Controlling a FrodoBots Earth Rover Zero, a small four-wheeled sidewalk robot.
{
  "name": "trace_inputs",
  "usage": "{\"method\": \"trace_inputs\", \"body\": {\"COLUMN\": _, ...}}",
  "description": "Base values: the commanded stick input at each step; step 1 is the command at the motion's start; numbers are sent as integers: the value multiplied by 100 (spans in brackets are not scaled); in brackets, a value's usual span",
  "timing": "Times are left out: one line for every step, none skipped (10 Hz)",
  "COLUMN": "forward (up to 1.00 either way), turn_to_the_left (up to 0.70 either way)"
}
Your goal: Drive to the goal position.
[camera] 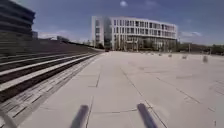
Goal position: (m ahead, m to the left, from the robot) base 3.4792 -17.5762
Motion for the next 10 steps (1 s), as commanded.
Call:
{"method": "trace_inputs", "body": {"forward": 70, "turn_to_the_left": 0}}
{"method": "trace_inputs", "body": {"forward": 70, "turn_to_the_left": 0}}
{"method": "trace_inputs", "body": {"forward": 70, "turn_to_the_left": 0}}
{"method": "trace_inputs", "body": {"forward": 70, "turn_to_the_left": 0}}
{"method": "trace_inputs", "body": {"forward": 70, "turn_to_the_left": 0}}
{"method": "trace_inputs", "body": {"forward": 70, "turn_to_the_left": 0}}
{"method": "trace_inputs", "body": {"forward": 70, "turn_to_the_left": 0}}
{"method": "trace_inputs", "body": {"forward": 70, "turn_to_the_left": 0}}
{"method": "trace_inputs", "body": {"forward": 70, "turn_to_the_left": 0}}
{"method": "trace_inputs", "body": {"forward": 70, "turn_to_the_left": 0}}
